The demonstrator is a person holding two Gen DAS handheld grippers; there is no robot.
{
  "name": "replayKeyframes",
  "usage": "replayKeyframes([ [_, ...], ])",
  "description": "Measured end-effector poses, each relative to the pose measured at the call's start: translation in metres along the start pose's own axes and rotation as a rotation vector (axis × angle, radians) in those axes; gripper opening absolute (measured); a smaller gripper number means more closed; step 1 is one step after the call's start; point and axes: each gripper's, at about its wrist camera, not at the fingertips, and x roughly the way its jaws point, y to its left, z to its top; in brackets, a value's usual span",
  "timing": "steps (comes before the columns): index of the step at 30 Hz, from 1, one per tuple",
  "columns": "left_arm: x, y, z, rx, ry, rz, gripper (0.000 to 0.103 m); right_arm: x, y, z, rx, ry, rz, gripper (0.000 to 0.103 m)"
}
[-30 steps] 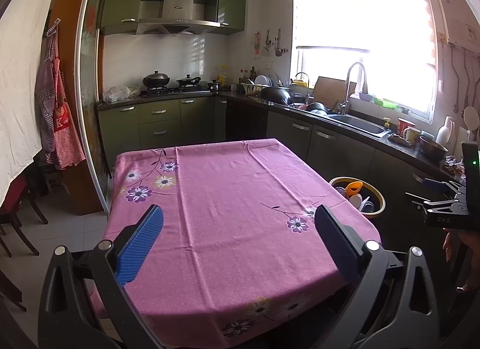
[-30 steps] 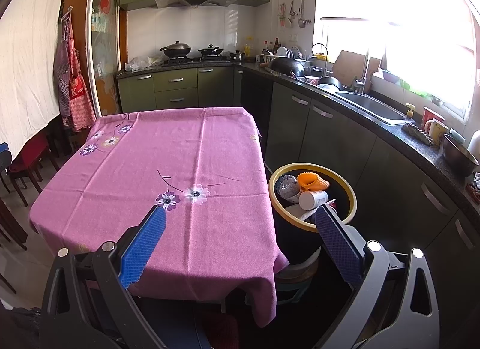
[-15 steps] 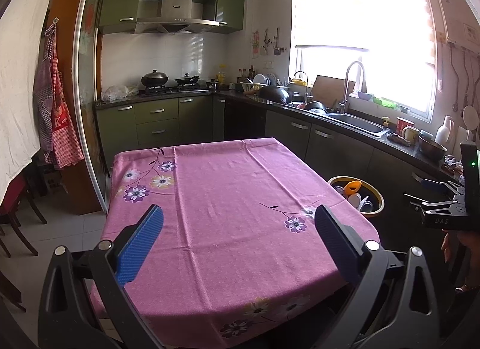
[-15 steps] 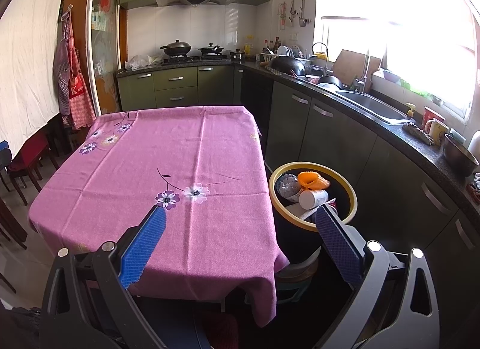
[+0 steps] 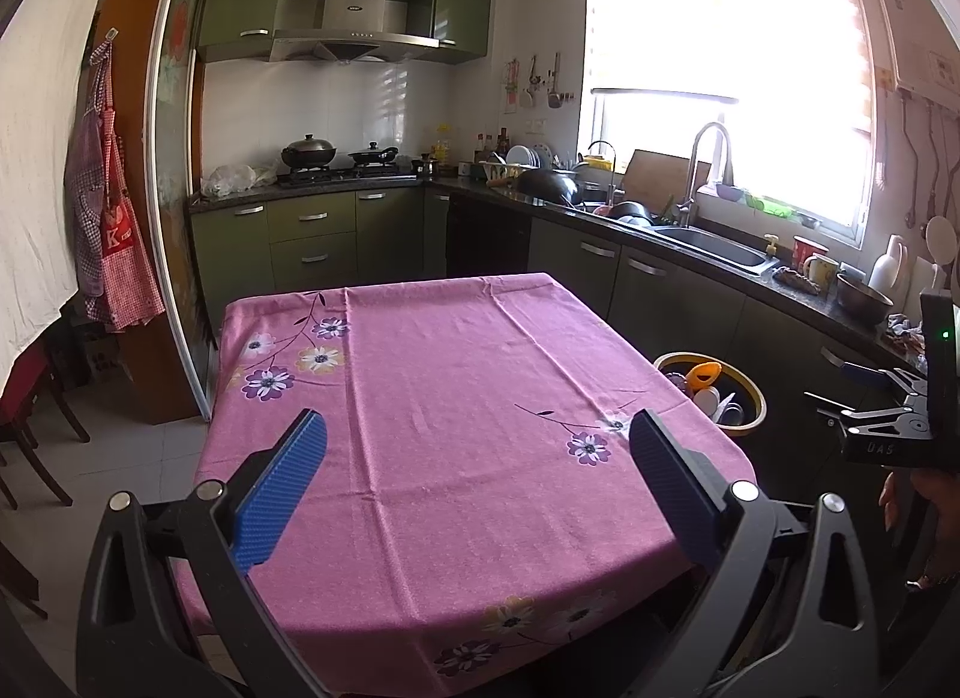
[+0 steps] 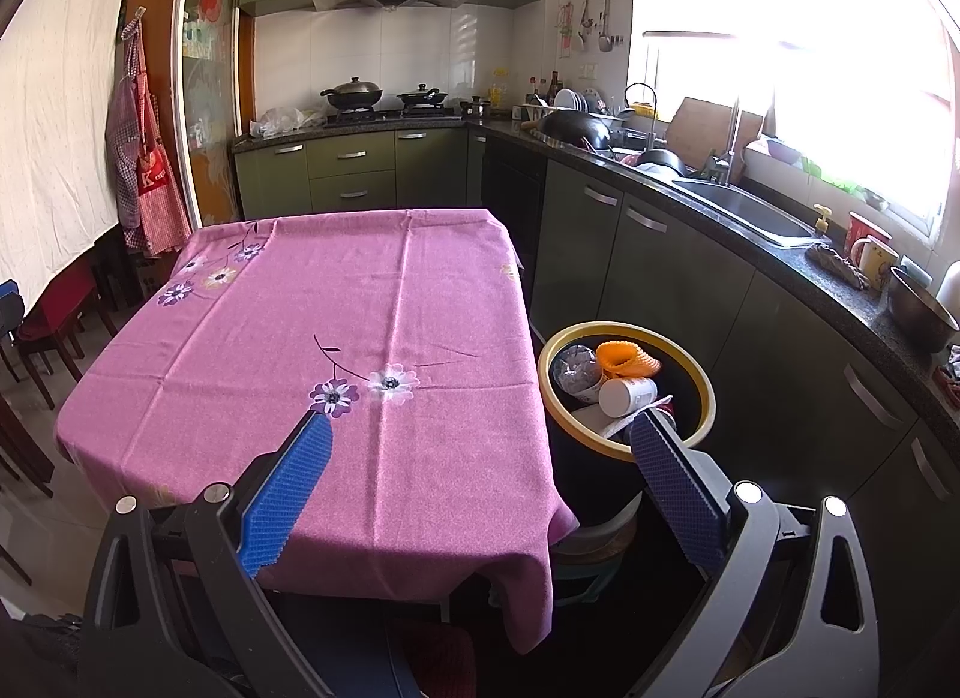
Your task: Collect trash
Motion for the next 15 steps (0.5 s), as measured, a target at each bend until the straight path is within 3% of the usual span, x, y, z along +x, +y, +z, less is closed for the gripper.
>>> replayKeyframes([
  [7, 0.005, 0.002, -0.001, -0.012, -0.001, 0.004, 0.096, 0.002, 0.000, -0.001, -0.001, 0.003, 0.002, 0.098],
  [15, 0.051, 0.019, 0.001, -0.043, 0.095, 0.034, 0.096, 0.023, 0.002, 0.004, -0.018, 0.022, 0.003, 0.098],
])
